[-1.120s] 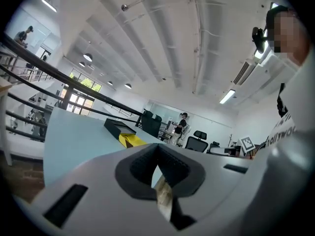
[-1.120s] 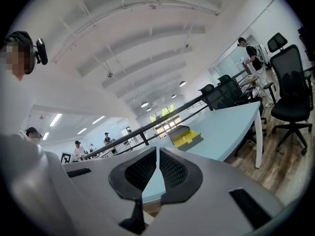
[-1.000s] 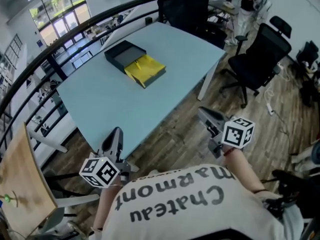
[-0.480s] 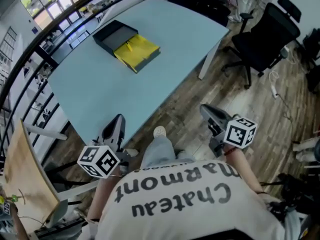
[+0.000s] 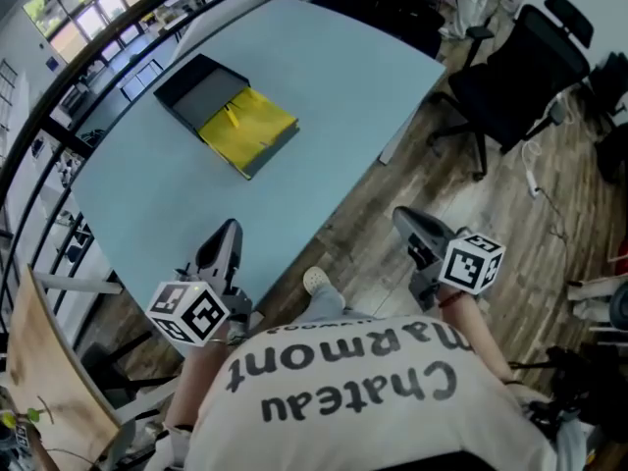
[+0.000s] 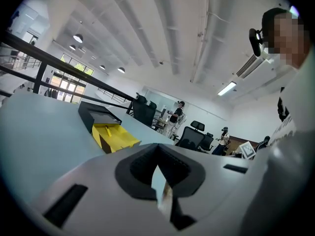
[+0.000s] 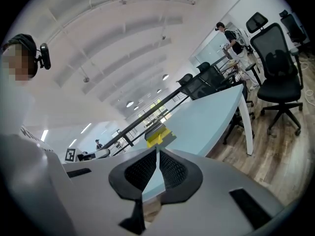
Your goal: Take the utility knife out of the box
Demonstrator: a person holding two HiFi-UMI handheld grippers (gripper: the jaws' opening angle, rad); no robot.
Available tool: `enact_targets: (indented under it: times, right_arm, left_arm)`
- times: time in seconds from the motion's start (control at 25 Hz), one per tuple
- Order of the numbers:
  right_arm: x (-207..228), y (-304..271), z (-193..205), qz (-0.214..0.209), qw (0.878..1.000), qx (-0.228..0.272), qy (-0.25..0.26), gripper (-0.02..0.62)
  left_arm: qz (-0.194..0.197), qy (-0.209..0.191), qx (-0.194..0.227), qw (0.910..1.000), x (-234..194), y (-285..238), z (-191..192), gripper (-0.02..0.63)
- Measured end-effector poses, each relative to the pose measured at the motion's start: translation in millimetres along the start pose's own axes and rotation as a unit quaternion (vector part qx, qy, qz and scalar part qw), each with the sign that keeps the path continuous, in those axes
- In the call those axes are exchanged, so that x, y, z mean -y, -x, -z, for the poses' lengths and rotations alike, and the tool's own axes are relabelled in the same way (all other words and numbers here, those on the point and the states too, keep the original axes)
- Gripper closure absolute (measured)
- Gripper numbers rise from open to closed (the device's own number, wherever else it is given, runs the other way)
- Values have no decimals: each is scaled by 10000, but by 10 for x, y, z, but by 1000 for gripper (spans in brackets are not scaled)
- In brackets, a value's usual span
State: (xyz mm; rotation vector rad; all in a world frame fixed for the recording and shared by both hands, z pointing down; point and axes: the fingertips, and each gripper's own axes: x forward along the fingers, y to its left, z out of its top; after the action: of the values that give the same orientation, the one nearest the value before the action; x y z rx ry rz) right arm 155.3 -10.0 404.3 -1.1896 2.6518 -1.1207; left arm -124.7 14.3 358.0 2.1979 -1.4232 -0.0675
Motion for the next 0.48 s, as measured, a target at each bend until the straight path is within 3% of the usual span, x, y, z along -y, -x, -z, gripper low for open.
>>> enact_targets:
  times: [0.48]
  right_arm:
    - [316,-977,-814,12,9996,-180,239,551]
  left_arm:
    - [129,119,-120,9998,-597,-1023,-395,603]
